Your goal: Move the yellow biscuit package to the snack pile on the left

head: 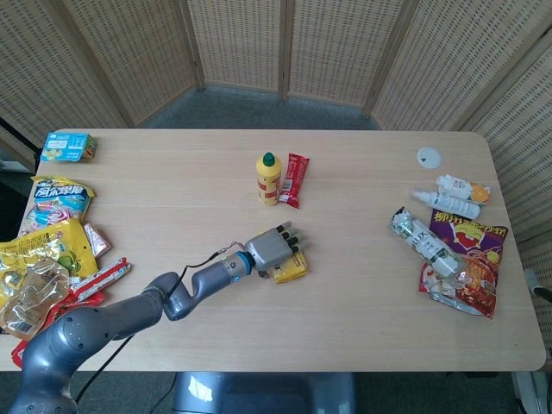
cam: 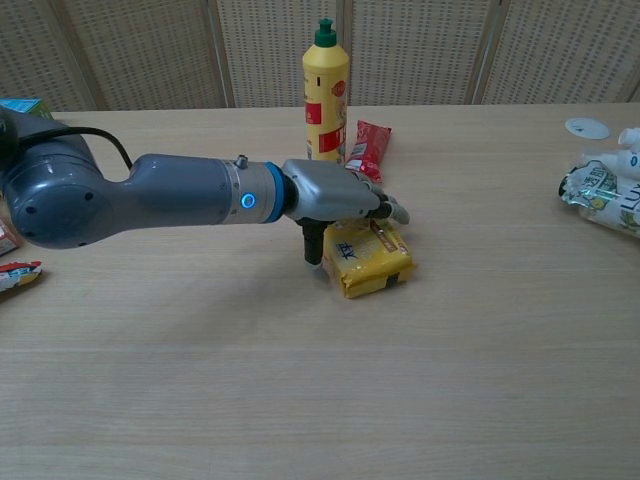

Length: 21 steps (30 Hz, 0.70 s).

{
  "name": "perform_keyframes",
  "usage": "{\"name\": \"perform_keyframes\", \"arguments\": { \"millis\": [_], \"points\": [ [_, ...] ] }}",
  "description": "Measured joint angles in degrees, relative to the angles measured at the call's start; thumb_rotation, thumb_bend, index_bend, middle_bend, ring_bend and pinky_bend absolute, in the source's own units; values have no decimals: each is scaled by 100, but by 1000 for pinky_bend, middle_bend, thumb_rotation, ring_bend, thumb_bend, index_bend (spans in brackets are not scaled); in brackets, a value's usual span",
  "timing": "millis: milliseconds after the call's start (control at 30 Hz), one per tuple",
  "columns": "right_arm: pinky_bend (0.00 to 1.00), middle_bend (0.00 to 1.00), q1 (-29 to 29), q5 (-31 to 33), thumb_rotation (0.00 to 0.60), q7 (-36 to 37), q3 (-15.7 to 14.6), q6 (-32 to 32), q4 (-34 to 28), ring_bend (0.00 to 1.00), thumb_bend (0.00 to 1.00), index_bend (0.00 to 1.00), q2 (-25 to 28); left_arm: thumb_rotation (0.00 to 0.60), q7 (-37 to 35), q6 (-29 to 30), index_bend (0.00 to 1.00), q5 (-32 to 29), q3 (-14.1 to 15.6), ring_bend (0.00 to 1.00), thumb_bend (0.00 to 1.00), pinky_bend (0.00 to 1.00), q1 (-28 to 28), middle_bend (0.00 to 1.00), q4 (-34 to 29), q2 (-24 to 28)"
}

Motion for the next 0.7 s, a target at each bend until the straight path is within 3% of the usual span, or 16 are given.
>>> {"name": "perform_keyframes", "arguments": {
  "millis": [133, 300, 433, 700],
  "points": [
    [0, 0, -3, -33, 600, 42, 11, 2, 7, 0, 271, 0, 1, 600, -29, 143, 515, -16, 23, 455, 249, 265, 114, 502, -66, 64],
    [0, 0, 3, -70, 600, 76, 26, 14, 20, 0, 272, 0, -33, 600, -5, 92, 634, -148, 27, 668, 270, 517, 198, 676, -192, 169],
    [0, 0, 2, -82, 600, 76, 36, 22, 15, 0, 271, 0, -39, 600, 1, 164, 624, -214, -5, 723, 271, 580, 274, 724, -351, 270],
    [0, 0, 62, -124, 600, 85, 21, -83, 21, 0, 272, 0, -123, 600, -25, 695, 591, -310, -166, 709, 268, 568, 530, 702, -1120, 857]
  ]
}}
